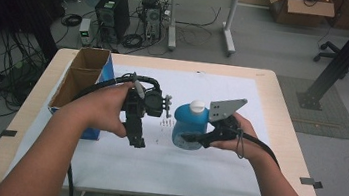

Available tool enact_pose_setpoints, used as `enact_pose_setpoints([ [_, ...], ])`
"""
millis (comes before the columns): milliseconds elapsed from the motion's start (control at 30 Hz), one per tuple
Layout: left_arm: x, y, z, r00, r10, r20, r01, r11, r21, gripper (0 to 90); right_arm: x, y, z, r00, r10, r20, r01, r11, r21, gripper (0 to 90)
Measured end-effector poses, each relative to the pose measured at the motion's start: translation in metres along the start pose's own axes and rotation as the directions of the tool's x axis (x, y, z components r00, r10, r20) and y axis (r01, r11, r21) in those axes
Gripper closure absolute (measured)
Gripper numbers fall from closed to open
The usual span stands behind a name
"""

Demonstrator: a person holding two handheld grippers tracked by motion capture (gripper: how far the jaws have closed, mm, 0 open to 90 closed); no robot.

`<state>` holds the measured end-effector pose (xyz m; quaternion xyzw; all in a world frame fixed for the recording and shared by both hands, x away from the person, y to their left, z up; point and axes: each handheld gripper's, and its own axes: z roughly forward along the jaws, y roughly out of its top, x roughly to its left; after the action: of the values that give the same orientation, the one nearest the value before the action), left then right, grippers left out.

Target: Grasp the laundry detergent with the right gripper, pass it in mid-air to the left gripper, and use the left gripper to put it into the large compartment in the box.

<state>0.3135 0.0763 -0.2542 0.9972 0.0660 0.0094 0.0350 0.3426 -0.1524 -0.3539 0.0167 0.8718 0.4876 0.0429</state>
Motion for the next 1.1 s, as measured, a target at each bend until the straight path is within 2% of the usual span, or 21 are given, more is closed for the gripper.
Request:
enact_pose_setpoints([
  [433,0.001,0.006,0.001,0.9996,0.020,0.021,-0.020,0.9997,0.014,0.2,0.016,-0.004,0.027,0.9975,-0.008,-0.070,0.005,0.999,-0.032,45.4],
  [767,0.000,0.010,0.000,0.9991,0.029,0.032,-0.029,0.9994,0.016,0.2,0.023,-0.001,0.050,0.9938,-0.023,-0.109,0.021,1.000,-0.023,45.4],
  [1100,-0.001,0.013,0.000,0.9985,0.039,0.038,-0.040,0.9990,0.023,0.2,0.025,0.005,0.068,0.9926,-0.033,-0.117,0.031,0.999,-0.014,45.3],
])
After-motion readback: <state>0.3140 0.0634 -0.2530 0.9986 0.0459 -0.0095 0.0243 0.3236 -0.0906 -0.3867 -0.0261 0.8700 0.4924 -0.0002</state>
